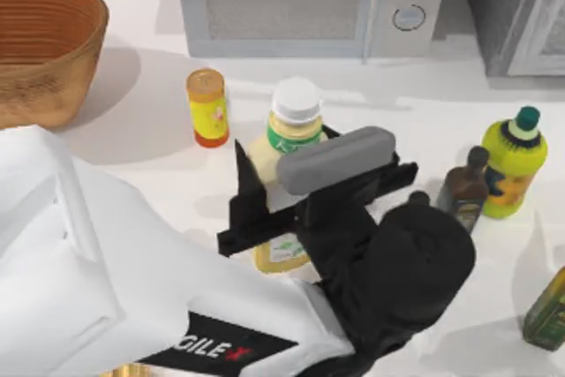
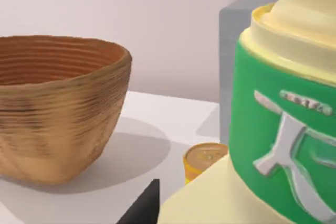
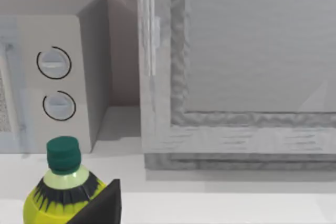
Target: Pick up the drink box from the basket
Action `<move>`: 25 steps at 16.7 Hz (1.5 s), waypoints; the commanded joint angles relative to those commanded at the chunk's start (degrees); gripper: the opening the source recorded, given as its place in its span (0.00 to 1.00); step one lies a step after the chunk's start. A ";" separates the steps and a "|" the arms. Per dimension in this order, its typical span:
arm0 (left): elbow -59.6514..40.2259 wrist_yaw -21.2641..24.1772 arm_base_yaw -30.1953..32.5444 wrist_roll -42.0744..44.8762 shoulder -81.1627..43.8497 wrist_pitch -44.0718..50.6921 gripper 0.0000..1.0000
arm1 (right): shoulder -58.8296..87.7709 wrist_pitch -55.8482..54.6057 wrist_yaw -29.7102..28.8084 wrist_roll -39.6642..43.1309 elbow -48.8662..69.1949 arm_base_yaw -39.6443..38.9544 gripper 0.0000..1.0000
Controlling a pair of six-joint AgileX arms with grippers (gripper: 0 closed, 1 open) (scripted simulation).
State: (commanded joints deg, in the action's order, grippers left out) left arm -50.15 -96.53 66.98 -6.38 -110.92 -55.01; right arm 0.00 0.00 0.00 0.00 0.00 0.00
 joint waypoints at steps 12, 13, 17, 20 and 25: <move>6.56 -4.24 -2.94 -1.34 0.80 -3.76 0.30 | 0.00 0.00 0.00 0.00 0.00 0.00 1.00; 6.56 -4.24 -2.94 -1.34 0.80 -3.76 0.38 | 0.00 0.00 0.00 0.00 0.00 0.00 1.00; 6.56 -4.24 -2.94 -1.34 0.80 -3.76 0.68 | 0.00 0.00 0.00 0.00 0.00 0.00 1.00; 6.56 -4.24 -2.94 -1.34 0.80 -3.76 0.90 | 0.00 0.00 0.00 0.00 0.00 0.00 1.00; 6.56 -4.24 -2.94 -1.34 0.80 -3.76 1.00 | 0.00 0.00 0.00 0.00 0.00 0.00 1.00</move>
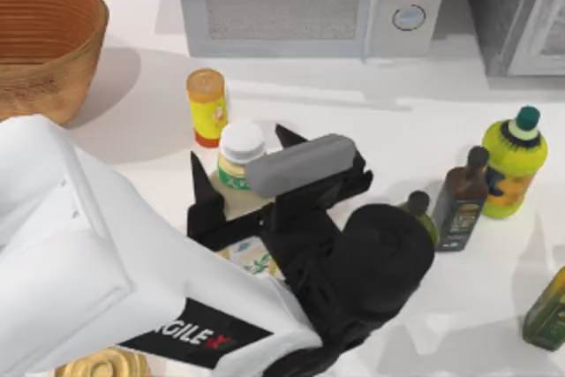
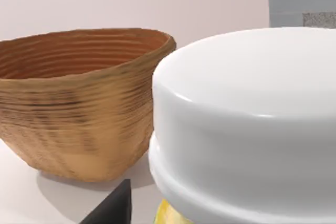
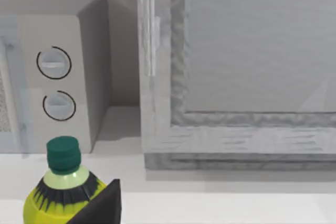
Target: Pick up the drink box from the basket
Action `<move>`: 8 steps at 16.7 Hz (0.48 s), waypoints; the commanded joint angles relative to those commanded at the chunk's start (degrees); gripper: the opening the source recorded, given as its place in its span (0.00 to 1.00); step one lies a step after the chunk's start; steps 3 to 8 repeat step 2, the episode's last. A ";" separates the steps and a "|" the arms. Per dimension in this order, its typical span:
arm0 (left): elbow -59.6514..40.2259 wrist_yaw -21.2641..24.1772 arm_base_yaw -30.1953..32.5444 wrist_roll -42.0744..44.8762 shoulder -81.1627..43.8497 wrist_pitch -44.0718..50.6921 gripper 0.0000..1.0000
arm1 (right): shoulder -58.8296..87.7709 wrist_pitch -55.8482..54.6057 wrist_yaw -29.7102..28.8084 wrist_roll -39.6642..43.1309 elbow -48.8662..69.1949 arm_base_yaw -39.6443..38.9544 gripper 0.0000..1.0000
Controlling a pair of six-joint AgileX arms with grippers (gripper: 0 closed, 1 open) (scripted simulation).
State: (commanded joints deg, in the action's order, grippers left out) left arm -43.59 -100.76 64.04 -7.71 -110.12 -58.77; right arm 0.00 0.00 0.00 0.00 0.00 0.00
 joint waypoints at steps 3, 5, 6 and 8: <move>0.00 0.00 0.00 0.00 0.00 0.00 1.00 | 0.00 0.00 0.00 0.00 0.00 0.00 1.00; 0.00 0.00 0.00 0.00 0.00 0.00 1.00 | 0.00 0.00 0.00 0.00 0.00 0.00 1.00; 0.00 0.00 0.00 0.00 0.00 0.00 1.00 | 0.00 0.00 0.00 0.00 0.00 0.00 1.00; 0.00 0.00 0.00 0.00 0.00 0.00 1.00 | 0.00 0.00 0.00 0.00 0.00 0.00 1.00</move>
